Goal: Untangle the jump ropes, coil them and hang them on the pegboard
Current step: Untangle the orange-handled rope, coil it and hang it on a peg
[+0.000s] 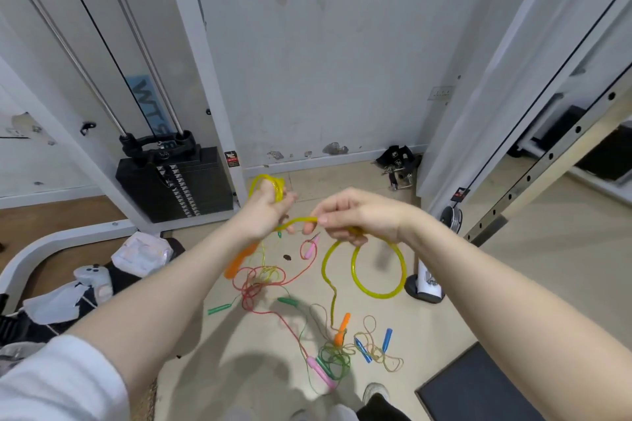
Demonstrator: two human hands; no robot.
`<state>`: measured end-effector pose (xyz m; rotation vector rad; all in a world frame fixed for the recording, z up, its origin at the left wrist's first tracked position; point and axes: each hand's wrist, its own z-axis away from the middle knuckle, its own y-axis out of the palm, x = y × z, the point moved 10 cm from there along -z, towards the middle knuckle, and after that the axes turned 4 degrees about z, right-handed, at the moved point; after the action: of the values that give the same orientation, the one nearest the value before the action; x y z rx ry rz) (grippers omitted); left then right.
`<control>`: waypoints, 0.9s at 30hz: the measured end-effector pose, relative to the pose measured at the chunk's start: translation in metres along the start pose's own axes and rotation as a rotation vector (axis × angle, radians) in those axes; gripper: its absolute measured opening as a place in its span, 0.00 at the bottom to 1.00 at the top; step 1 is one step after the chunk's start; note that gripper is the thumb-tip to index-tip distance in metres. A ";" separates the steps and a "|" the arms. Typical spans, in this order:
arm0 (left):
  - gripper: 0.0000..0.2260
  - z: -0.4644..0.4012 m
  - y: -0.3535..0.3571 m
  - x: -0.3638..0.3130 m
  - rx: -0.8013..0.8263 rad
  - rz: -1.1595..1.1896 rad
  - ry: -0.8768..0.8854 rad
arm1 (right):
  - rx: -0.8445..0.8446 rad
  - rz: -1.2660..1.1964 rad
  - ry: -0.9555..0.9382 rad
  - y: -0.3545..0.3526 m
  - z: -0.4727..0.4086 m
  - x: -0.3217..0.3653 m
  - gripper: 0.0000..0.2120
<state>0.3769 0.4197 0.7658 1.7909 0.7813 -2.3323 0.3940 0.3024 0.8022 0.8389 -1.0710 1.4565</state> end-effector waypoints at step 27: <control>0.15 -0.024 0.083 -0.066 -0.024 1.018 -0.129 | -0.079 -0.167 0.162 -0.118 0.039 -0.104 0.12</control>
<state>0.4491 0.3437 0.7952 1.4641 -0.1418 -1.6805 0.5251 0.2297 0.7394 0.7233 -0.9086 1.3097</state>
